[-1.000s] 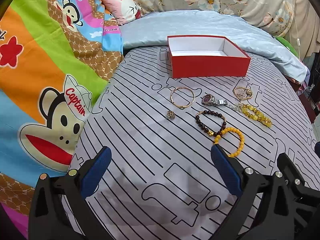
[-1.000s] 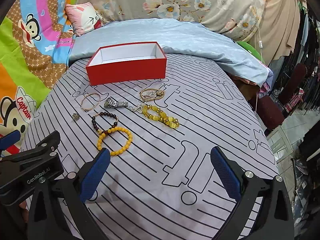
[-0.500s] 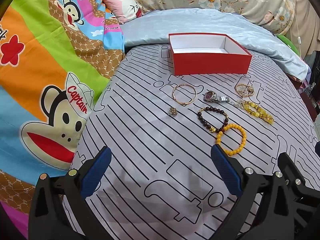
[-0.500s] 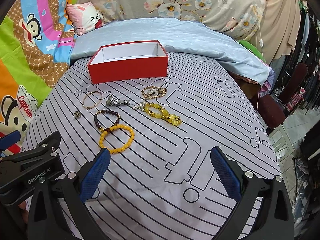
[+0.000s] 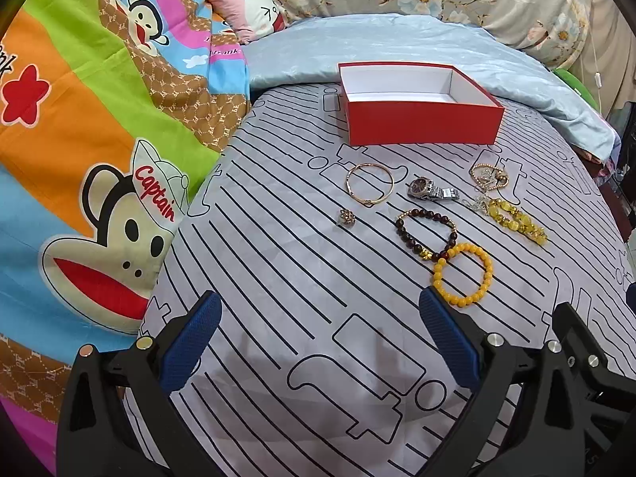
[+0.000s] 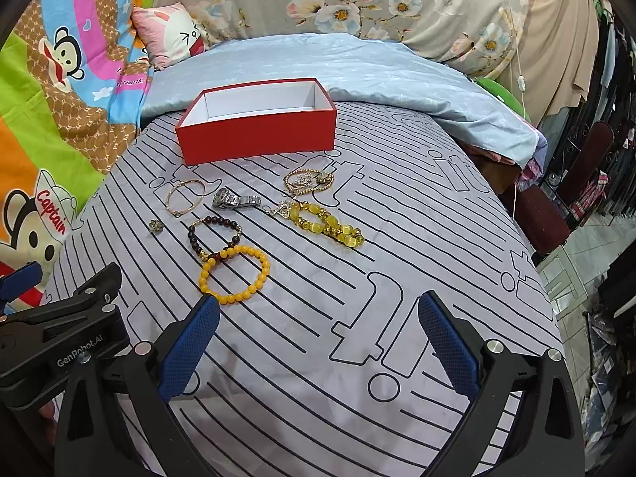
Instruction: Organize jewelry
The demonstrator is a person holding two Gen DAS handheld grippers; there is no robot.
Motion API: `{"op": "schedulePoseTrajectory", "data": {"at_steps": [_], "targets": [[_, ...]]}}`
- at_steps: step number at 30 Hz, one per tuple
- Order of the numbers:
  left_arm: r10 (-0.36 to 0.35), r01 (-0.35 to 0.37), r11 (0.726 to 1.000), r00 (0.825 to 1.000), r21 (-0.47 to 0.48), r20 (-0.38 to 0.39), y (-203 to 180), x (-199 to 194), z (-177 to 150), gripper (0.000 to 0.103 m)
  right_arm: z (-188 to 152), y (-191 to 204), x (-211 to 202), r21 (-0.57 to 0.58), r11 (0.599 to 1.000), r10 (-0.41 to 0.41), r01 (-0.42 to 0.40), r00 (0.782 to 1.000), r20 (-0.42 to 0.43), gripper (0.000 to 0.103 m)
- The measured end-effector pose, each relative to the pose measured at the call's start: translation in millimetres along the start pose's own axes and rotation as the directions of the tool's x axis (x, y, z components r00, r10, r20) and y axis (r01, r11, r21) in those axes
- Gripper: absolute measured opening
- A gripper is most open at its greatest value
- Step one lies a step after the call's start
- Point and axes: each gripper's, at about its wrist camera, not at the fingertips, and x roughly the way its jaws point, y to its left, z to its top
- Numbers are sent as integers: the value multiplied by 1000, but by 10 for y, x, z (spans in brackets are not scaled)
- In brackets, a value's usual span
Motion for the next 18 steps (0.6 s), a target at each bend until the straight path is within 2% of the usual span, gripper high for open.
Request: {"op": "schedulePoseTrajectory", "data": {"at_steps": [18], "targets": [[5,-5,1000,1000,-1,-7,-5,29,7,97,10,-18,33,3,1000,5,-5,1000,-6,98]]}}
